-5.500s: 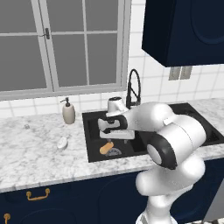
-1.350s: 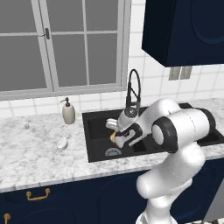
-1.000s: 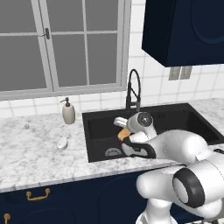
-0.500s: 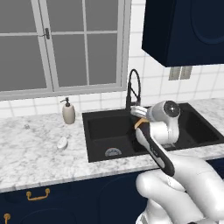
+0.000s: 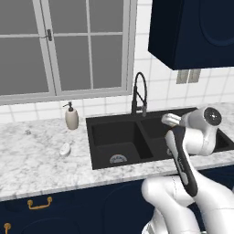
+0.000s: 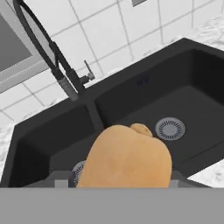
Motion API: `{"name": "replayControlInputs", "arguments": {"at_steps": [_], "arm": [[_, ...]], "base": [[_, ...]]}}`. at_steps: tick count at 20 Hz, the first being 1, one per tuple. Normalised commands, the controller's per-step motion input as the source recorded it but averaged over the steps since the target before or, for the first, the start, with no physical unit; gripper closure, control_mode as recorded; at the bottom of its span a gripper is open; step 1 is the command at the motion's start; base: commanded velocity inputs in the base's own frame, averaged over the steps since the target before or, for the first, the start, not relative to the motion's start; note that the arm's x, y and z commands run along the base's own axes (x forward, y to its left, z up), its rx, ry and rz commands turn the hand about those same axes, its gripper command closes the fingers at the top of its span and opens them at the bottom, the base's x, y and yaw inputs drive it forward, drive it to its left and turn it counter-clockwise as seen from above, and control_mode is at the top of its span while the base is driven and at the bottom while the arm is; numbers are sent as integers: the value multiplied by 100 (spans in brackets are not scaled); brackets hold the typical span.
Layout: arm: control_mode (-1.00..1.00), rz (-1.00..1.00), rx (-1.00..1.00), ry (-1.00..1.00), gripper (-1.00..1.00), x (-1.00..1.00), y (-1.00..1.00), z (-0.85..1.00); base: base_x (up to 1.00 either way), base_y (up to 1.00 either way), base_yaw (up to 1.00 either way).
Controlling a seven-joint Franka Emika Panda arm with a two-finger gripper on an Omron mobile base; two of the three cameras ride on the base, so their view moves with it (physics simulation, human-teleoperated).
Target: Pick the squash from the sink and place it in the bowl. Then pick the bowl and place it in the microwave. Then close the microwave door and press the start button.
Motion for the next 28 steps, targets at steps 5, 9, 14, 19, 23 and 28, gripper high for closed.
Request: {"name": "replayControlInputs", "arguments": {"at_steps": [5, 9, 14, 19, 23, 28], "arm": [[-100, -8, 0, 1, 100, -22, -82, 0], [-100, -13, 0, 1, 100, -6, -81, 15], [-100, -13, 0, 5, 100, 0, -74, 29], [-100, -13, 0, 6, 100, 0, -74, 18], [-100, -10, 0, 0, 100, -10, -71, 0], [-100, -9, 0, 0, 100, -3, -75, 0]], "base": [[0, 0, 0], [0, 0, 0], [0, 0, 0], [0, 0, 0], [0, 0, 0], [0, 0, 0]]}}
